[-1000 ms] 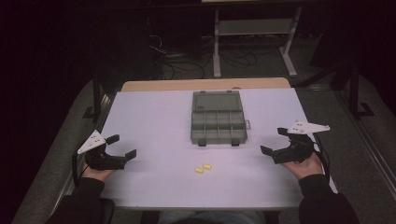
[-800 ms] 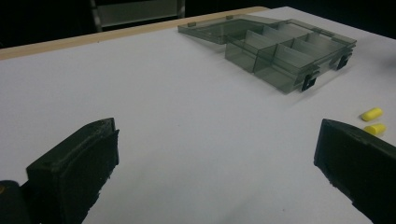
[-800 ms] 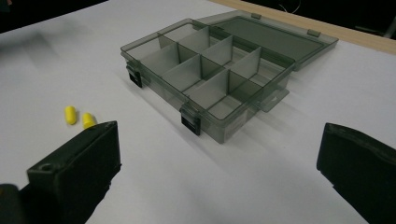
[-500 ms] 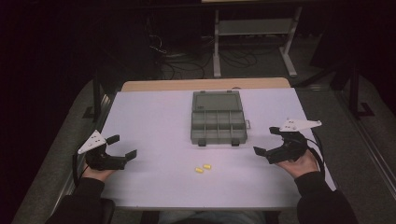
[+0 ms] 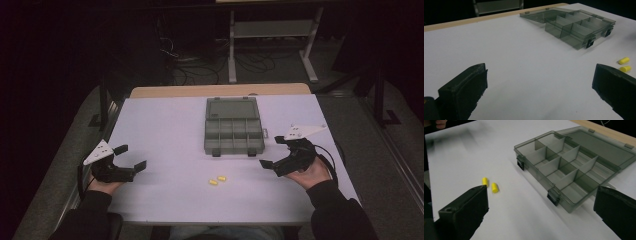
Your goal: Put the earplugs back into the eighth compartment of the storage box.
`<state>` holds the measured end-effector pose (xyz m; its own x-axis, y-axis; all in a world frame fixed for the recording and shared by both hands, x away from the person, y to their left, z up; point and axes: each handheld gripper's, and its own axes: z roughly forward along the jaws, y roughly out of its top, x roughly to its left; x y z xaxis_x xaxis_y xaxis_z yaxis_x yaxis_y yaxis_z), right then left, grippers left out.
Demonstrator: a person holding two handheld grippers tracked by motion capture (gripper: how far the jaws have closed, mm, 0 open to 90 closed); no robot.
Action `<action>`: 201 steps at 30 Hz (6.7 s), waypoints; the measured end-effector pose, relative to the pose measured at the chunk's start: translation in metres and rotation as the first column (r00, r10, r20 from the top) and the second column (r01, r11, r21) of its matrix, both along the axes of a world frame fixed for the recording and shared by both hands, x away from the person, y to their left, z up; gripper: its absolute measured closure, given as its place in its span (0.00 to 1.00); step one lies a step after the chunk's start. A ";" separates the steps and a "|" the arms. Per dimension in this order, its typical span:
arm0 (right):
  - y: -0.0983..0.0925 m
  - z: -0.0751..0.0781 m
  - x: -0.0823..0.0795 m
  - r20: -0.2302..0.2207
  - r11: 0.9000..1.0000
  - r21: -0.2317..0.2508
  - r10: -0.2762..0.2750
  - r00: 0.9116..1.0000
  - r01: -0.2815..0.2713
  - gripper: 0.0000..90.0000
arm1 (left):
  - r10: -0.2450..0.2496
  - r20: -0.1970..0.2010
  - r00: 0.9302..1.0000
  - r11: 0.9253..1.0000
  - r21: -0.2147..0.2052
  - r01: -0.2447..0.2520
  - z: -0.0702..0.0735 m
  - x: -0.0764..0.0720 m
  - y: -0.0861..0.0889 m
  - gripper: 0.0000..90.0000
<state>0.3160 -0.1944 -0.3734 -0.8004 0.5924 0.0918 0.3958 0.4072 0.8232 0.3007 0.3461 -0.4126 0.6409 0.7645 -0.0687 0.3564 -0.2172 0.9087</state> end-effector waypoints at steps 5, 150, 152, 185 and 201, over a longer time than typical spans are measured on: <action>0.008 0.004 0.002 -0.001 1.000 -0.008 0.019 1.000 -0.019 0.00 | 0.001 0.001 1.000 1.000 -0.001 -0.001 0.000 0.000 0.000 0.00; 0.131 -0.001 0.033 -0.173 0.878 -0.274 0.357 0.918 -0.393 0.88 | -0.019 -0.001 1.000 1.000 0.000 0.019 0.000 0.000 -0.002 0.00; 0.129 0.003 0.035 -0.168 0.882 -0.273 0.350 0.922 -0.385 0.88 | -0.020 -0.001 1.000 1.000 0.002 0.020 0.000 0.000 -0.002 0.00; 0.082 0.017 0.074 -0.157 0.930 -0.285 0.191 0.969 -0.230 0.88 | -0.021 -0.004 1.000 1.000 0.001 0.021 -0.001 0.000 -0.001 0.00; 0.052 0.013 0.091 -0.169 0.956 -0.259 0.096 0.981 -0.138 0.88 | -0.021 -0.004 1.000 1.000 0.001 0.021 -0.001 0.000 -0.001 0.00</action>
